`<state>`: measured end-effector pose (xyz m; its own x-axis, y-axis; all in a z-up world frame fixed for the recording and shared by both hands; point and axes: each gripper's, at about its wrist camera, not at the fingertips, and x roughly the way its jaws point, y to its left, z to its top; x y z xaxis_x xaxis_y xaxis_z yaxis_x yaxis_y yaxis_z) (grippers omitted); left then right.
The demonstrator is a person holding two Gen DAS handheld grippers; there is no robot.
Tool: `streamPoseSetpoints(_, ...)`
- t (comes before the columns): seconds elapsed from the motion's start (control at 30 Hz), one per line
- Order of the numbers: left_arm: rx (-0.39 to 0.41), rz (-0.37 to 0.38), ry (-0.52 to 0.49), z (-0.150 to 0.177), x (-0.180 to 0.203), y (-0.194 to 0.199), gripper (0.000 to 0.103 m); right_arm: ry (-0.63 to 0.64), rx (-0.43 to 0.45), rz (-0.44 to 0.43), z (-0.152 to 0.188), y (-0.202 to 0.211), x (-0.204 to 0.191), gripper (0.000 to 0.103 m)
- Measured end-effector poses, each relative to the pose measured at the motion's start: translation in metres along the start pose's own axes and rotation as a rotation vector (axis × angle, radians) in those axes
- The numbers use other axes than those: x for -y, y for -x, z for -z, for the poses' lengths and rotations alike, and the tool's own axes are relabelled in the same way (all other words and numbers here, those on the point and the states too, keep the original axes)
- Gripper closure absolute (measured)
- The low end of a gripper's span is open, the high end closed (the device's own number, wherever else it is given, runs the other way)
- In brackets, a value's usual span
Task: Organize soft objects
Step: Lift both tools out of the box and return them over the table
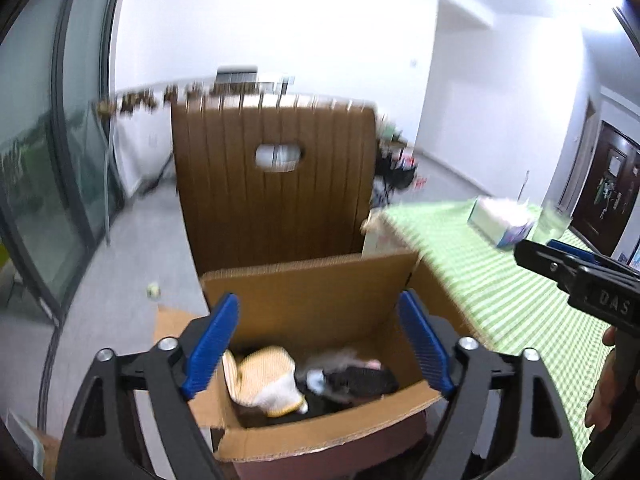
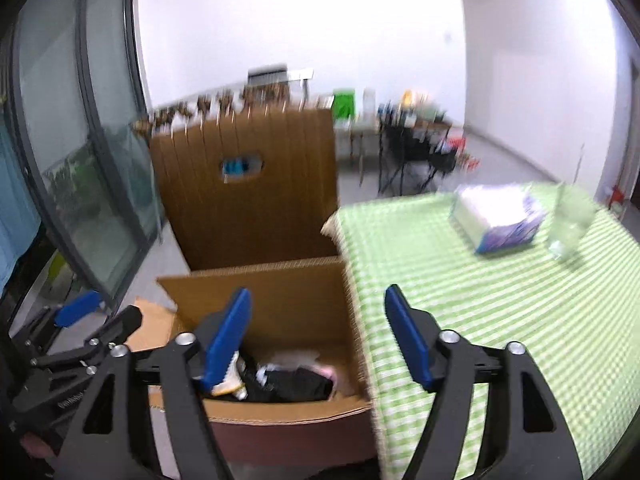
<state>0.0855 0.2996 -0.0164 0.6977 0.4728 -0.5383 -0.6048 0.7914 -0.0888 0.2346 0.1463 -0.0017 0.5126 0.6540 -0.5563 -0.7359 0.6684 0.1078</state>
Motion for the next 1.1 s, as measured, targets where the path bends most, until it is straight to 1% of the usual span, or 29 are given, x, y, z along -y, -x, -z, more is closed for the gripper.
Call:
streamPoseSetpoints(0.07,0.049,0.009,-0.037,-0.002,0.011,0.013,0.016,-0.005,0.072,0.017,0.003,0.021,0.006,0.033)
streamPoseSetpoints(0.13,0.064,0.024,-0.059,-0.002,0.019,0.021,0.016,-0.013,0.113,0.032,0.007,0.038,0.012,0.032)
streamPoseSetpoints(0.23,0.094,0.056,-0.068,-0.001,0.028,0.034,0.015,-0.019,0.157,0.062,0.011,0.056,0.016,0.032)
streamPoseSetpoints(0.3,0.120,0.065,-0.077,-0.001,0.033,0.043,0.008,-0.025,0.180,0.078,0.013,0.066,0.018,0.032)
streamPoseSetpoints(0.33,0.128,0.065,-0.080,-0.002,0.034,0.046,0.008,-0.028,0.187,0.088,0.014,0.070,0.019,0.031)
streamPoseSetpoints(0.43,0.143,0.077,-0.081,-0.001,0.040,0.052,0.008,-0.043,0.200,0.107,0.020,0.080,0.024,0.029)
streamPoseSetpoints(0.53,0.143,0.090,-0.077,0.000,0.042,0.055,0.008,-0.062,0.198,0.120,0.027,0.083,0.027,0.029)
streamPoseSetpoints(0.77,0.146,0.117,-0.104,0.007,0.054,0.059,0.008,-0.080,0.207,0.161,0.037,0.094,0.034,0.029)
streamPoseSetpoints(0.97,0.120,0.147,-0.131,0.015,0.069,0.053,0.008,-0.117,0.209,0.213,0.050,0.110,0.052,0.028)
streamPoseSetpoints(1.1,0.103,0.177,-0.156,0.019,0.088,0.048,0.008,-0.156,0.205,0.261,0.062,0.123,0.071,0.028)
